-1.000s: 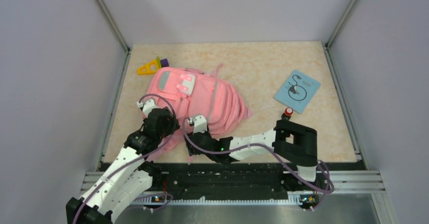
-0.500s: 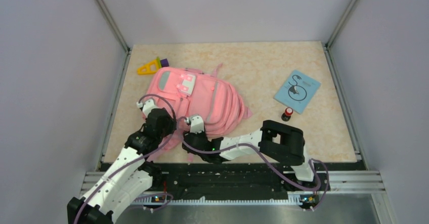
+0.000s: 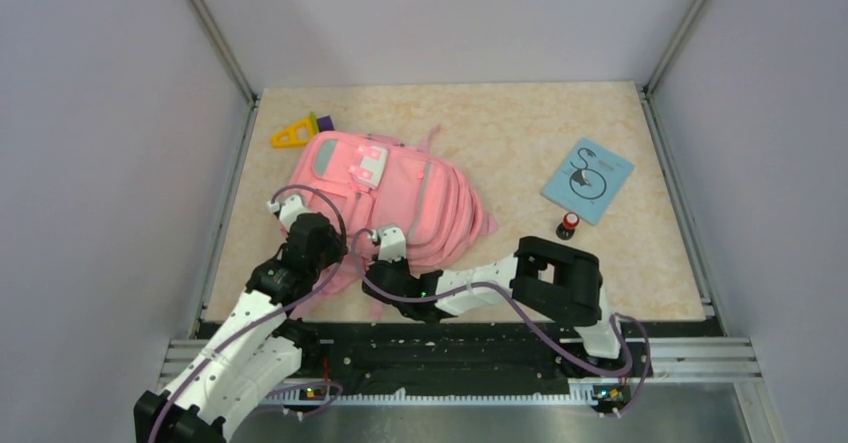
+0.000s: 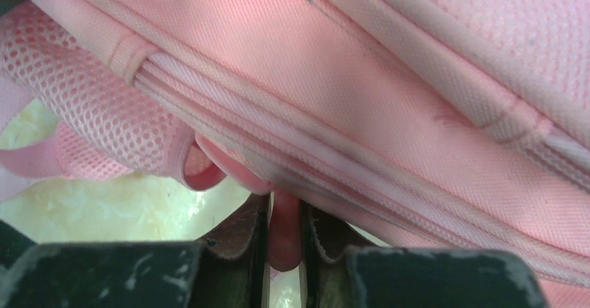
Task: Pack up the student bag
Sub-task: Zip the student bag at the center of the board.
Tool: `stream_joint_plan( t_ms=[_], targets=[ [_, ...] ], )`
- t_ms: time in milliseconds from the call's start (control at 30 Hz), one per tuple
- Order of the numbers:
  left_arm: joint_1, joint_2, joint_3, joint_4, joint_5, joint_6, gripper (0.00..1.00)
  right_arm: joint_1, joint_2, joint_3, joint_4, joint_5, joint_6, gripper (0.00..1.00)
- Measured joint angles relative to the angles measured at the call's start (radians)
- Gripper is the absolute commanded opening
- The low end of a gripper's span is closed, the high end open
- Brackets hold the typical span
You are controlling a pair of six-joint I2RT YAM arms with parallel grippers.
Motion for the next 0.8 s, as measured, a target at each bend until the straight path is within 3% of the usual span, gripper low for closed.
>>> stream_joint_plan(
  t_ms=[100, 400, 800],
  targets=[
    [0.005, 0.003, 0.000, 0.002, 0.002, 0.007, 0.00, -0.003, -0.031, -0.058, 0.038, -0.037, 0.001, 0.00],
    [0.045, 0.032, 0.045, -0.002, 0.038, 0.048, 0.00, -0.063, -0.238, -0.293, 0.158, -0.206, 0.057, 0.00],
    [0.200, 0.100, 0.121, -0.015, 0.146, 0.140, 0.00, -0.069, -0.383, -0.476, 0.201, -0.238, 0.107, 0.00]
  ],
)
